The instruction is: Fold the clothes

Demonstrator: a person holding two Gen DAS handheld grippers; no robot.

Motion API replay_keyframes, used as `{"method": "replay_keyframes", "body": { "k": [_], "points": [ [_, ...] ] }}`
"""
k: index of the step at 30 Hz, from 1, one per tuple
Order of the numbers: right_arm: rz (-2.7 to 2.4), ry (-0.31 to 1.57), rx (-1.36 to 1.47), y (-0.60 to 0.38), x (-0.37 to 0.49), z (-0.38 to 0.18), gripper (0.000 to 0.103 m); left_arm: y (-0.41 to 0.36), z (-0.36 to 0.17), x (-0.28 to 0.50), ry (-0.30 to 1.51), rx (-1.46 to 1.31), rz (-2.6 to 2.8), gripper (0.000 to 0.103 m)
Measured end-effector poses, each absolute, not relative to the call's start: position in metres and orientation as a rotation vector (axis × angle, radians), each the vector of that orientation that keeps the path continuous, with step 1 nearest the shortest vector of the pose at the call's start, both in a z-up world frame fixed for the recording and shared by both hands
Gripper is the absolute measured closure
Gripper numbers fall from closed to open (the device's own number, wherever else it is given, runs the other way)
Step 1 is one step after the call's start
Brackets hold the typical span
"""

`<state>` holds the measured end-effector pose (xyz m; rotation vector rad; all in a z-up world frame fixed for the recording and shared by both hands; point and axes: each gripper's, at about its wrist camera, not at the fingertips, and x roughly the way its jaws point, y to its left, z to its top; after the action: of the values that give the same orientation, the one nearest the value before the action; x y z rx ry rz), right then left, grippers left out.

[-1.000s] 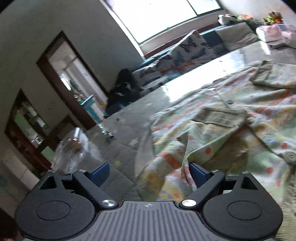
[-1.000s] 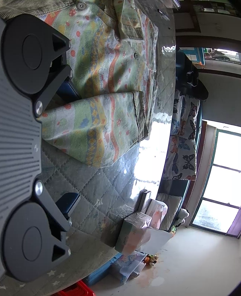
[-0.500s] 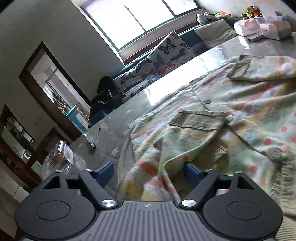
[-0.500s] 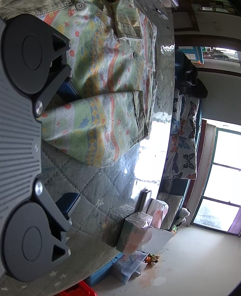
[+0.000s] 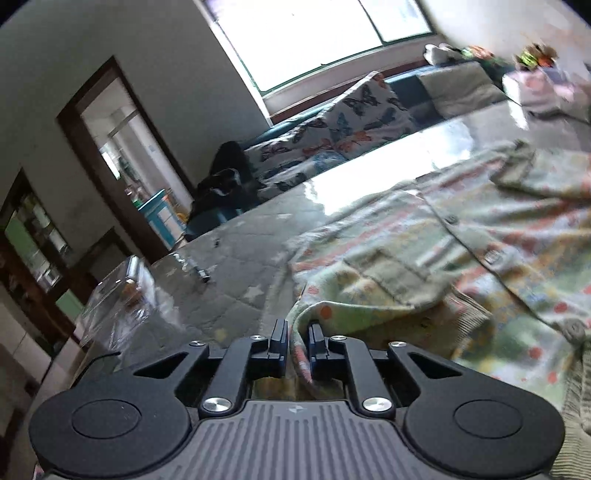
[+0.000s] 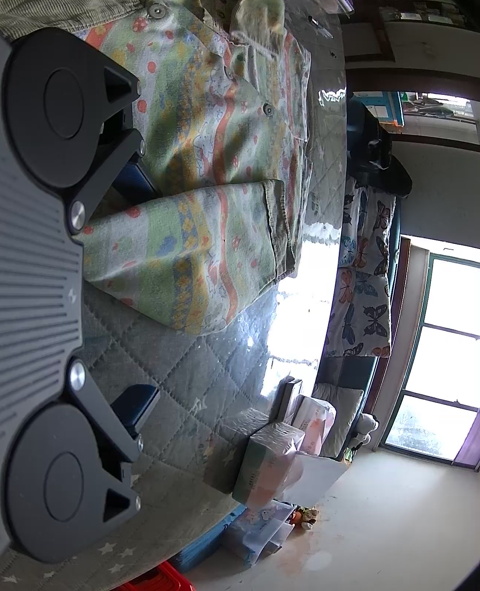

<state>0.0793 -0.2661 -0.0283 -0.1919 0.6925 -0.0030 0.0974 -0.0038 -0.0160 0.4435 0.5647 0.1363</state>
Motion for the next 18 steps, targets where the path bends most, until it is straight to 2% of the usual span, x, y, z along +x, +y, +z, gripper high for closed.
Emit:
{"method": "replay_keyframes", "body": {
  "k": [9, 16, 18],
  "points": [
    [-0.006, 0.692, -0.192, -0.266, 0.08, -0.028, 0.0, 0.046, 0.003, 0.08, 0.549, 0.278, 0.297, 0.093],
    [-0.009, 0.691, -0.193, -0.265, 0.08, -0.029, 0.0, 0.103, -0.004, 0.047, 0.602, 0.124, 0.447, 0.092],
    [-0.008, 0.691, -0.191, -0.266, 0.08, -0.029, 0.0, 0.116, -0.009, 0.037, 0.625, 0.081, 0.484, 0.088]
  ]
}}
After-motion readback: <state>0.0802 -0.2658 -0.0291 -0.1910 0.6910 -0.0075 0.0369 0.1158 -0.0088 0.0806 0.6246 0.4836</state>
